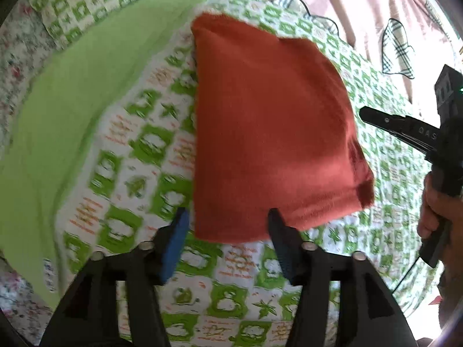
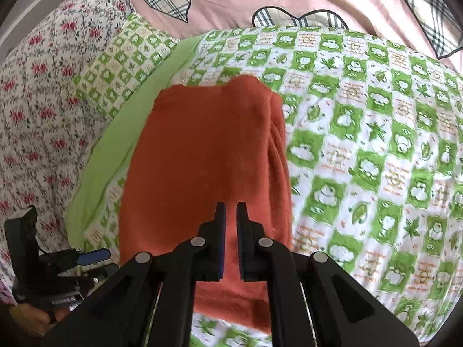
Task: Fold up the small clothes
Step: 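Open the right tool and withdraw both tools from the bundle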
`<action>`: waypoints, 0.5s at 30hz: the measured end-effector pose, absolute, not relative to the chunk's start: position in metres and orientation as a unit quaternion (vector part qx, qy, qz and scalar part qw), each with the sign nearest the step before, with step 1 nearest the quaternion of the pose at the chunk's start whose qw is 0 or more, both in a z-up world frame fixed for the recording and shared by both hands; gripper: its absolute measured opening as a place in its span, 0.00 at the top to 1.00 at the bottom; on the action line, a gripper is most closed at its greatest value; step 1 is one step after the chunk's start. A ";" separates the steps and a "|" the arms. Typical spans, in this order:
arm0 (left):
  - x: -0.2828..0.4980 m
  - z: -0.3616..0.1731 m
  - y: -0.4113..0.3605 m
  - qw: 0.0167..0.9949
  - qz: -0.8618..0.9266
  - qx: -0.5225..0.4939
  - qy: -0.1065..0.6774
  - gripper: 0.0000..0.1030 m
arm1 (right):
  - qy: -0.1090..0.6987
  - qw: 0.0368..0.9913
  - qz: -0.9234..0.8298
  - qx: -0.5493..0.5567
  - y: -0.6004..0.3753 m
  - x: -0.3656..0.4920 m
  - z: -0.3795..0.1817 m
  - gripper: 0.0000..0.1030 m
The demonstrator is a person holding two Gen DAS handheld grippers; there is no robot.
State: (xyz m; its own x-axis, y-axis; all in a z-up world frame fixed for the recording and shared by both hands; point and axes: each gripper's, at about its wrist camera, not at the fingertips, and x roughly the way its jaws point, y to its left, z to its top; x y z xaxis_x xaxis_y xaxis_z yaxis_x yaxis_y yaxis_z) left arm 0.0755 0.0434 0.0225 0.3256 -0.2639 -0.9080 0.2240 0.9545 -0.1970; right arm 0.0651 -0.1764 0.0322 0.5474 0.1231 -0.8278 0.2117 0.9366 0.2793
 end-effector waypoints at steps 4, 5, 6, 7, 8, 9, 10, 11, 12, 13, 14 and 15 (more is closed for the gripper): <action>0.080 0.028 0.048 0.819 -0.140 -0.014 0.556 0.40 | 0.486 0.861 -0.018 0.147 -0.167 0.082 0.027 0.87; 0.081 0.028 0.048 0.819 -0.139 -0.014 0.557 0.40 | 0.491 0.859 -0.025 0.142 -0.170 0.088 0.022 0.87; 0.082 0.028 0.047 0.819 -0.138 -0.012 0.557 0.40 | 0.503 0.852 -0.038 0.138 -0.175 0.093 0.013 0.87; 0.081 0.029 0.045 0.819 -0.138 -0.010 0.557 0.40 | 0.514 0.846 -0.049 0.137 -0.180 0.096 0.005 0.87; 0.081 0.030 0.045 0.820 -0.138 -0.006 0.555 0.40 | 0.523 0.838 -0.060 0.142 -0.188 0.097 -0.005 0.87; 0.080 0.031 0.043 0.822 -0.137 -0.002 0.553 0.38 | 0.527 0.834 -0.062 0.153 -0.196 0.095 -0.013 0.87; 0.079 0.032 0.040 0.823 -0.136 0.001 0.551 0.37 | 0.529 0.830 -0.063 0.165 -0.201 0.093 -0.017 0.89; 0.079 0.032 0.039 0.824 -0.135 0.003 0.550 0.35 | 0.527 0.831 -0.063 0.166 -0.203 0.091 -0.016 0.90; 0.078 0.032 0.038 0.826 -0.132 0.009 0.548 0.33 | 0.528 0.832 -0.065 0.158 -0.202 0.090 -0.013 0.90; 0.077 0.032 0.038 0.827 -0.129 0.011 0.547 0.32 | 0.528 0.833 -0.071 0.150 -0.200 0.088 -0.008 0.87; 0.077 0.033 0.038 0.829 -0.125 0.015 0.545 0.31 | 0.524 0.835 -0.075 0.149 -0.198 0.084 -0.003 0.85; 0.078 0.033 0.038 0.830 -0.124 0.018 0.544 0.30 | 0.517 0.839 -0.066 0.159 -0.198 0.081 0.003 0.85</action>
